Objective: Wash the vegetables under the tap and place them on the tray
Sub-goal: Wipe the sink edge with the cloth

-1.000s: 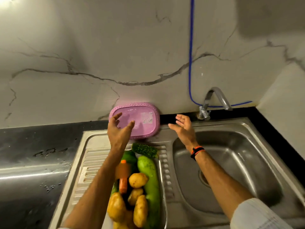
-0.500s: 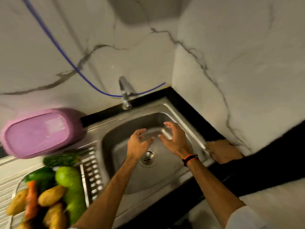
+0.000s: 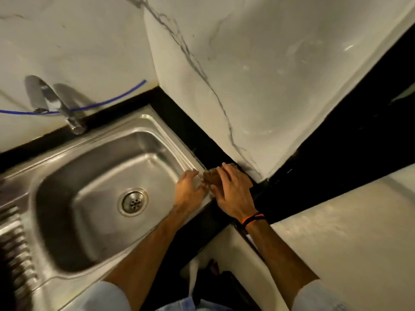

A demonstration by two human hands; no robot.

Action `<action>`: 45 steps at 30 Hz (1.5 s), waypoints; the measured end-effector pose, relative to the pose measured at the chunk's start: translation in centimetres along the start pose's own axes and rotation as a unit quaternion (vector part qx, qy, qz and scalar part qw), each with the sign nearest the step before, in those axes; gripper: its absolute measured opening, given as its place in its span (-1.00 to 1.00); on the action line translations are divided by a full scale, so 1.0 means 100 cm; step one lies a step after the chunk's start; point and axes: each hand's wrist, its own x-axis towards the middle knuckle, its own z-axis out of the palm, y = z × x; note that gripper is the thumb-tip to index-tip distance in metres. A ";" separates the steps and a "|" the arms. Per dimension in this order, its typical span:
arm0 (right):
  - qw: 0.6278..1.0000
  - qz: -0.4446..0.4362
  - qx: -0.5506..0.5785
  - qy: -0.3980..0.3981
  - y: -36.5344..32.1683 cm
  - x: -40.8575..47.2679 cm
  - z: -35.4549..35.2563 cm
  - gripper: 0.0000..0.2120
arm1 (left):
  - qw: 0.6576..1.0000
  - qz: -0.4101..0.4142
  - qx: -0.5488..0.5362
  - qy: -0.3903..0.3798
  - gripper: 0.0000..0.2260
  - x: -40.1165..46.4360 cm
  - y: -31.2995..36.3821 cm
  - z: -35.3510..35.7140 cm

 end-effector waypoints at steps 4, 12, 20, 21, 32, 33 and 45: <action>0.997 -0.053 -0.057 0.011 0.019 0.003 0.012 -0.44 | 0.997 0.069 0.033 0.019 -0.73 0.000 -0.012 0.022; 0.996 -0.066 -0.057 0.003 0.031 0.002 0.024 -0.46 | 0.999 0.017 0.030 0.035 -0.48 0.004 -0.015 0.030; 0.996 -0.056 -0.064 0.011 0.045 -0.042 0.026 -0.45 | 0.996 0.016 0.037 0.075 -0.56 0.008 -0.023 0.048; 0.996 -0.055 -0.066 0.009 0.045 -0.042 0.026 -0.45 | 0.996 0.018 0.035 0.075 -0.56 0.009 -0.024 0.048; 0.994 -0.078 -0.074 0.005 0.023 0.050 0.038 -0.43 | 0.994 0.003 0.001 0.113 -0.55 0.056 -0.036 0.026; 0.994 -0.078 -0.075 0.003 0.020 0.060 0.040 -0.43 | 0.993 -0.001 -0.003 0.115 -0.55 0.062 -0.038 0.023; 0.992 -0.089 -0.084 0.027 -0.034 0.204 0.080 -0.46 | 0.982 0.015 0.096 0.163 -0.44 0.175 -0.063 -0.033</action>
